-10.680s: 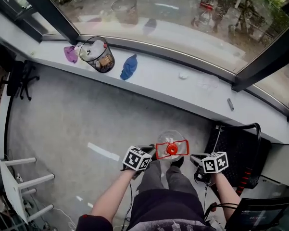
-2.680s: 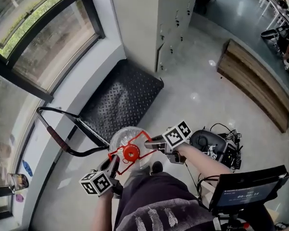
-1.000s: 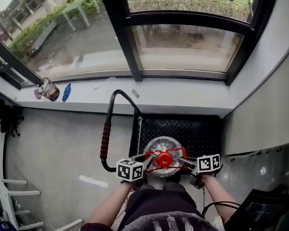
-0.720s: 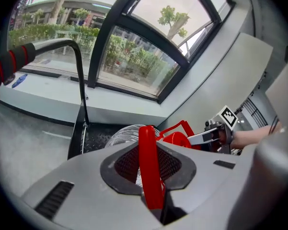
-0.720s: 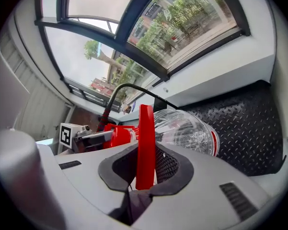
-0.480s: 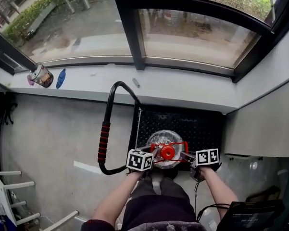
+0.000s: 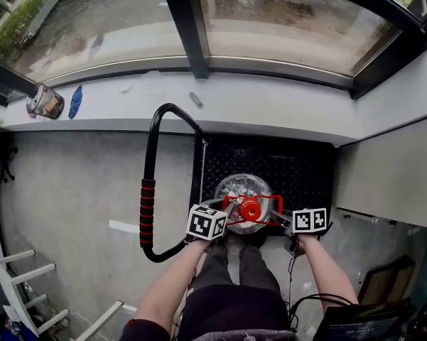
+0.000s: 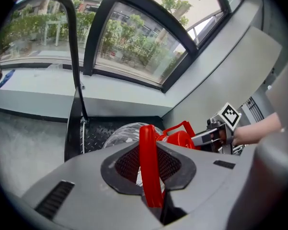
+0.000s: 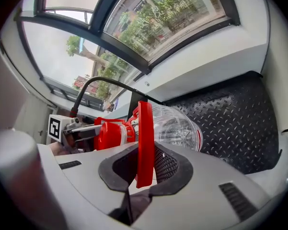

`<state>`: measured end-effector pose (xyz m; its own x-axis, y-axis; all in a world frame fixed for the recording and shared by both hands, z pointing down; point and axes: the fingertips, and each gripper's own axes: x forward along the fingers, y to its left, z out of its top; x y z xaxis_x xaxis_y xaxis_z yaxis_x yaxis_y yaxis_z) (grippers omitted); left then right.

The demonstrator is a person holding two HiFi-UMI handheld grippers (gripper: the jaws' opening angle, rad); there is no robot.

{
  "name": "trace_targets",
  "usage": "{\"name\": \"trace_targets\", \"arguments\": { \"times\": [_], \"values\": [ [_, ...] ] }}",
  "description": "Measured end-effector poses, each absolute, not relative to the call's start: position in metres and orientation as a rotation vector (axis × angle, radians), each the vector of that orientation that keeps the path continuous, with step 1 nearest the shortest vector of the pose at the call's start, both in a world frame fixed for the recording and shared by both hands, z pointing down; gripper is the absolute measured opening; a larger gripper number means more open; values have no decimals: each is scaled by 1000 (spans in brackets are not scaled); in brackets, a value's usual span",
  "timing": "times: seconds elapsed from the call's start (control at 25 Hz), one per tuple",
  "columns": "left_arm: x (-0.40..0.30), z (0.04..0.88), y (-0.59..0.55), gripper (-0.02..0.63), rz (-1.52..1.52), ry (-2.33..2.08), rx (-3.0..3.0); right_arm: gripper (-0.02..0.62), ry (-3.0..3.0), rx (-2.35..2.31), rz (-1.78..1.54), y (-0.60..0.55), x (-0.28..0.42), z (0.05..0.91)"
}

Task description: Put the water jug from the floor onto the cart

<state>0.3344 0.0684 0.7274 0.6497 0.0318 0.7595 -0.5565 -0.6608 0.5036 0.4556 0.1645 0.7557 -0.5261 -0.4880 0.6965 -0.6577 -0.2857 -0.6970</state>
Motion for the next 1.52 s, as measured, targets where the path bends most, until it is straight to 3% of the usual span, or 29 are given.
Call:
{"name": "trace_targets", "arguments": {
  "times": [0.52, 0.6, 0.68, 0.72, 0.88, 1.28, 1.36, 1.4, 1.44, 1.48, 1.52],
  "values": [
    [296, 749, 54, 41, 1128, -526, 2051, 48, -1820, 1448, 1904, 146, 435, 757],
    [295, 749, 51, 96, 1156, -548, 2059, 58, -1852, 1444, 1957, 147, 435, 749],
    [294, 749, 49, 266, 1184, -563, 2042, 136, -1871, 1456, 1995, 148, 439, 742],
    [293, 747, 48, 285, 1185, -568, 2041, 144, -1874, 1481, 1989, 148, 444, 739],
    [293, 725, 37, 310, 1122, -599, 2086, 182, -1855, 1585, 1952, 149, 467, 727],
    [318, 628, -6, 324, 880, -696, 2283, 183, -1935, 1837, 1840, 131, 520, 669],
    [331, 602, -15, 265, 796, -701, 2338, 183, -1994, 1888, 1800, 122, 531, 648],
    [337, 588, -16, 169, 749, -693, 2363, 181, -2030, 1895, 1780, 118, 534, 635],
    [343, 575, -14, -7, 707, -671, 2377, 180, -2070, 1887, 1759, 116, 533, 621],
    [349, 563, -9, -6, 675, -639, 2383, 116, -2118, 1869, 1729, 116, 530, 605],
    [355, 553, -3, -8, 657, -607, 2389, -2, -2175, 1840, 1686, 115, 525, 589]
  ]
}}
